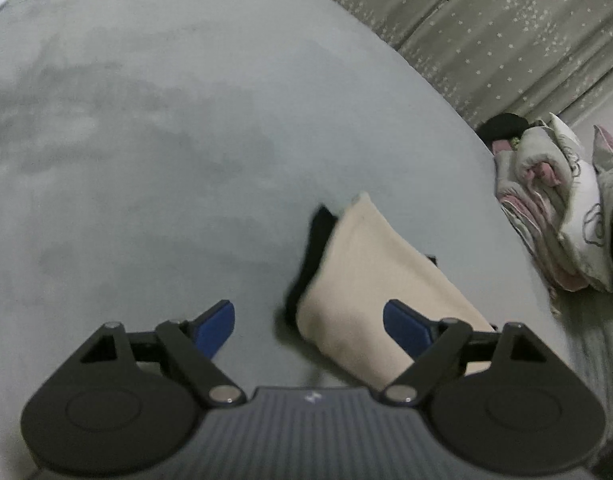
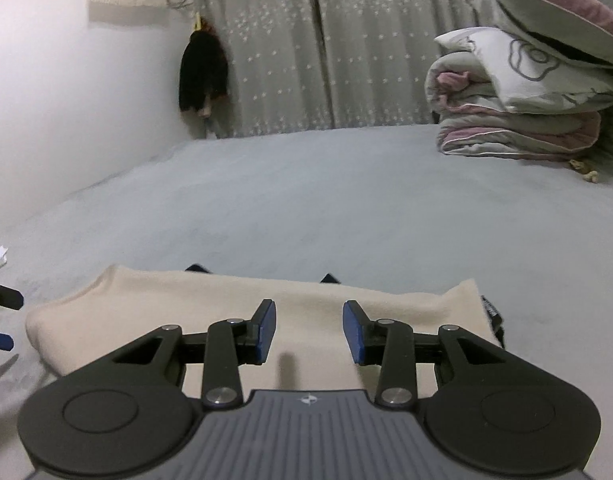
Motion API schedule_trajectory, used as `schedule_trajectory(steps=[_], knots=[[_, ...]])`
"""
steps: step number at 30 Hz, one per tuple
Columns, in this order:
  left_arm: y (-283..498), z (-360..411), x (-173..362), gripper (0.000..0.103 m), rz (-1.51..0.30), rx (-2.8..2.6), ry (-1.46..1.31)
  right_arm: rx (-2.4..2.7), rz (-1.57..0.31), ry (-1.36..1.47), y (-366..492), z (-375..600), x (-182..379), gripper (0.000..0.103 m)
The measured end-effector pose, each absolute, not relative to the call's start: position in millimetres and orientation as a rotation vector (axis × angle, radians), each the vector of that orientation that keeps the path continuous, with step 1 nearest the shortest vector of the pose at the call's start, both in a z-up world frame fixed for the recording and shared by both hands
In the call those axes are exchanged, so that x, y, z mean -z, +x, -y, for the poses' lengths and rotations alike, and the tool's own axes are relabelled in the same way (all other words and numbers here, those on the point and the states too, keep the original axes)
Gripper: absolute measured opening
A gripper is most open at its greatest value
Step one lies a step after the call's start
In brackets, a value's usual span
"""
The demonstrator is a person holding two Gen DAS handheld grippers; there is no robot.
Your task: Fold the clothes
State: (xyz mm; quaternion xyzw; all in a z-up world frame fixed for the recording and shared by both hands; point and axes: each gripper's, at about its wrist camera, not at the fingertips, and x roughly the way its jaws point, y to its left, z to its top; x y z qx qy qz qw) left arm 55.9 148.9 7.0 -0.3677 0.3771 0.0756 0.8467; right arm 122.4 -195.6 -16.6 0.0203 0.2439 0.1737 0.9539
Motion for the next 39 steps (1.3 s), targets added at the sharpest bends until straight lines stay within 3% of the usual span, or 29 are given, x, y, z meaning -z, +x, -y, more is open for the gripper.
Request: schedule_trajectory(steps=[7, 22, 27, 34, 39], knots=[[59, -134, 28, 0.085, -0.799, -0.1, -0.904, -0.373, -0.528, 0.045, 127, 193, 22, 0.038], [53, -101, 46, 0.08, -0.54, -0.293, -0.917, -0.552, -0.613, 0.227, 137, 205, 27, 0.036], [52, -86, 47, 0.067, -0.49, -0.373, -0.871, -0.589, -0.644, 0.255, 141, 203, 32, 0.031], [48, -78, 44, 0.039, -0.458, -0.446, -0.823, -0.671, -0.655, 0.308, 140, 199, 32, 0.019], [44, -81, 42, 0.03, -0.43, -0.419, -0.85, -0.715, -0.671, 0.344, 141, 193, 34, 0.015]])
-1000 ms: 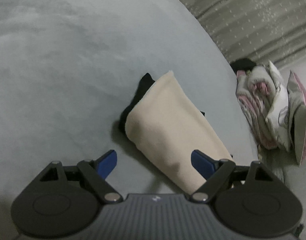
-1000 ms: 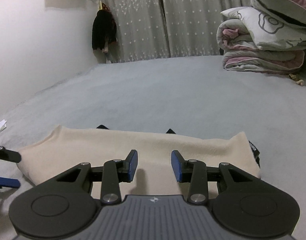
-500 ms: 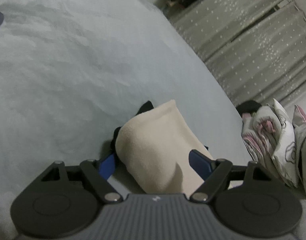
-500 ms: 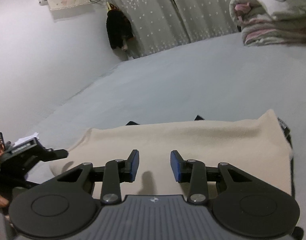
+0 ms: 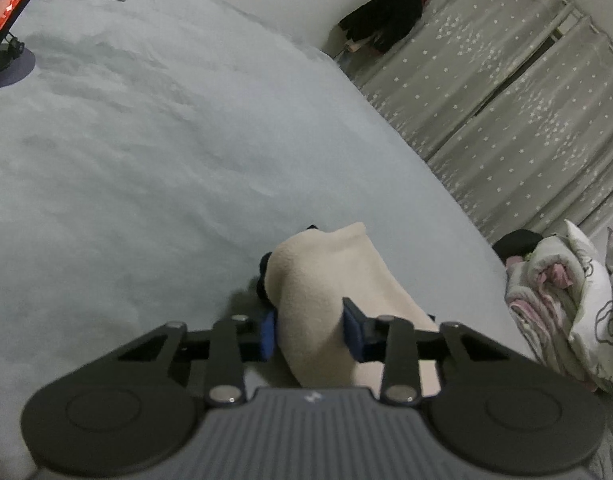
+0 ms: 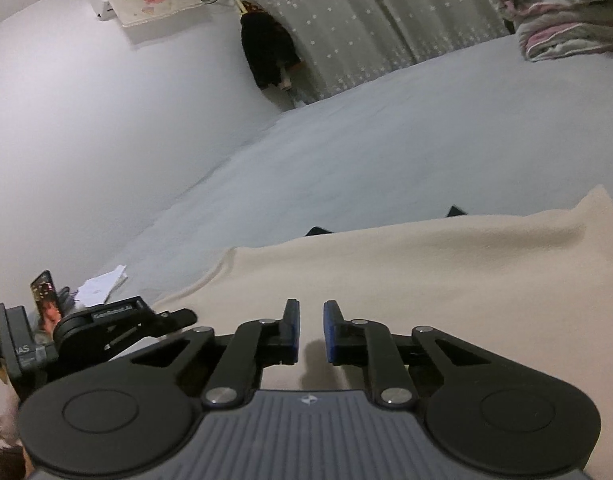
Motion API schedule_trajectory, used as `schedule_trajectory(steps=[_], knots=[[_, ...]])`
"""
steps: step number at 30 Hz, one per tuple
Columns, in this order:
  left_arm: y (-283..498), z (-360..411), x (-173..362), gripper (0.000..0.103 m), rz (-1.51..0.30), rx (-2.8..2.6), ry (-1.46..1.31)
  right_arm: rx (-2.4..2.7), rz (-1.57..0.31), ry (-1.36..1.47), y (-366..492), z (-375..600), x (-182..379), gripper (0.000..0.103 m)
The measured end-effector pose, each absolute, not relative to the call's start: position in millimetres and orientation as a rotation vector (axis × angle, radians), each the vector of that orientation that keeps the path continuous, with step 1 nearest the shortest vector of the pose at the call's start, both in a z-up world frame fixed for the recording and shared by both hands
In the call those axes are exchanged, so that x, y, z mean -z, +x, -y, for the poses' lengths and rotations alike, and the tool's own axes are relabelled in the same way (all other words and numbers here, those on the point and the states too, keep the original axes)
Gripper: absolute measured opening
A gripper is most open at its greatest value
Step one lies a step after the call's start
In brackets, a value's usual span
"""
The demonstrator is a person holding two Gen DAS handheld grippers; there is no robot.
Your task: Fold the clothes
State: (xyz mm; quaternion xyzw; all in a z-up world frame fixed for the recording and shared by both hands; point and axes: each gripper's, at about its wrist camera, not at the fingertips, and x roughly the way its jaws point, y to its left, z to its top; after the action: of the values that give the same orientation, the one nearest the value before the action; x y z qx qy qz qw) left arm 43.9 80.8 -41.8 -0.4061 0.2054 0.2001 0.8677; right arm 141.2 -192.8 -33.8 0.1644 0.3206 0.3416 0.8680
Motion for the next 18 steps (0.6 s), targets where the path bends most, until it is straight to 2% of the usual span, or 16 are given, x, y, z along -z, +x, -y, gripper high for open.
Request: schedule_trajectory(steps=[5, 6, 8, 12, 13, 16, 18], knots=[[39, -79, 33, 0.026, -0.374, -0.368, -0.835, -0.757, -0.722, 0.338, 145, 178, 44, 0.012], [39, -77, 29, 0.026, -0.365, -0.355, -0.823, -0.734, -0.738, 0.293, 145, 172, 47, 0.0], [38, -71, 21, 0.025, -0.348, -0.33, -0.792, -0.697, -0.761, 0.223, 146, 162, 53, 0.0], [37, -56, 3, 0.025, -0.301, -0.279, -0.722, -0.705, -0.762, 0.263, 147, 170, 48, 0.0], [37, -50, -2, 0.025, -0.291, -0.262, -0.7, -0.701, -0.764, 0.296, 148, 176, 47, 0.001], [35, -34, -18, 0.024, -0.261, -0.214, -0.635, -0.669, -0.755, 0.398, 152, 197, 43, 0.018], [35, -22, -27, 0.024, -0.242, -0.18, -0.592, -0.641, -0.741, 0.453, 154, 212, 41, 0.024]])
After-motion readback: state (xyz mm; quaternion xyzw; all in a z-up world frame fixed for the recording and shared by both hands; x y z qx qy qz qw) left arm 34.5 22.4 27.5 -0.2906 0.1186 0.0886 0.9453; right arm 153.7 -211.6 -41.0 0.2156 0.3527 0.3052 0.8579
